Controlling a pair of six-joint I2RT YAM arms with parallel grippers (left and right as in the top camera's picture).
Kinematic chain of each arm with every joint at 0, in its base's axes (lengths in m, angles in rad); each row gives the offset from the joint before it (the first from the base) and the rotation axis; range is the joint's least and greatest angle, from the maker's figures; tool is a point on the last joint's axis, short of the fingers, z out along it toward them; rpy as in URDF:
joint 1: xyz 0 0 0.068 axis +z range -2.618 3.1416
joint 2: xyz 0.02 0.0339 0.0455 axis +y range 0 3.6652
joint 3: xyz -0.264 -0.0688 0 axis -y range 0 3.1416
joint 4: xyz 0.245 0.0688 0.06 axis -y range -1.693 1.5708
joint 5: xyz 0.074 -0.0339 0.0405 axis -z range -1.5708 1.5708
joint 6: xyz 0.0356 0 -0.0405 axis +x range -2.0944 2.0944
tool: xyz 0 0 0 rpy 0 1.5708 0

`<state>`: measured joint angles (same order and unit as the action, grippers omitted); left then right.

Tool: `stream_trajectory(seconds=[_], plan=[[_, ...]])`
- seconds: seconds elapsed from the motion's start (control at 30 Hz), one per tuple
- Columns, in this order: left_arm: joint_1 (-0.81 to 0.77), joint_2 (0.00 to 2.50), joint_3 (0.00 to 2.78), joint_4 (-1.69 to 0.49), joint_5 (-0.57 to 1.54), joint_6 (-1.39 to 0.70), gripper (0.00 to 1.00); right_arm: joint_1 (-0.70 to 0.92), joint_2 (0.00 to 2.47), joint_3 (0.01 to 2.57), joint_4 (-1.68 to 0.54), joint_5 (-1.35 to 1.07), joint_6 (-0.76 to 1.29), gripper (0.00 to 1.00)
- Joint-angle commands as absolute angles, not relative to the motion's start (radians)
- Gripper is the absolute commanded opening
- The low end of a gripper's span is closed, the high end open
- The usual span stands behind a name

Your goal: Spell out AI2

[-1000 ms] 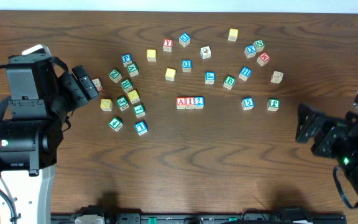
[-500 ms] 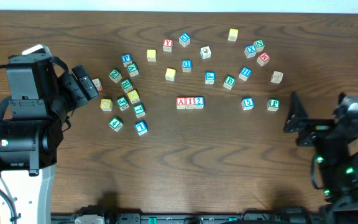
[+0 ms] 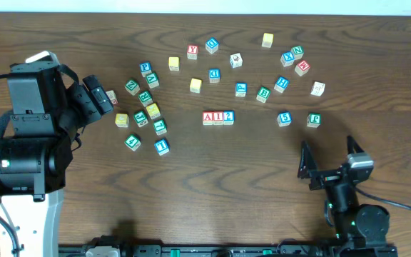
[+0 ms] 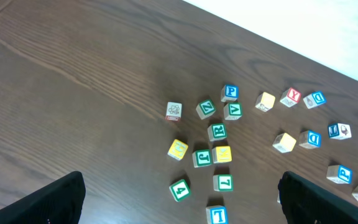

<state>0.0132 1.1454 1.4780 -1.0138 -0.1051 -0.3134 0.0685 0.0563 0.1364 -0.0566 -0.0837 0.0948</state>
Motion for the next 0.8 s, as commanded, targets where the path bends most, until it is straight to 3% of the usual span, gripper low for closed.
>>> stream_trajectory(seconds=[0.0, 0.77], plan=[[0.019, 1.150, 1.489, -1.013, -0.117, -0.307, 0.98, 0.066, 0.005, 0.076, -0.043, -0.101, 0.100, 0.99], [0.019, 1.150, 1.489, -1.013, -0.117, -0.307, 0.98, 0.066, 0.006, 0.005, -0.067, -0.107, 0.107, 0.99]])
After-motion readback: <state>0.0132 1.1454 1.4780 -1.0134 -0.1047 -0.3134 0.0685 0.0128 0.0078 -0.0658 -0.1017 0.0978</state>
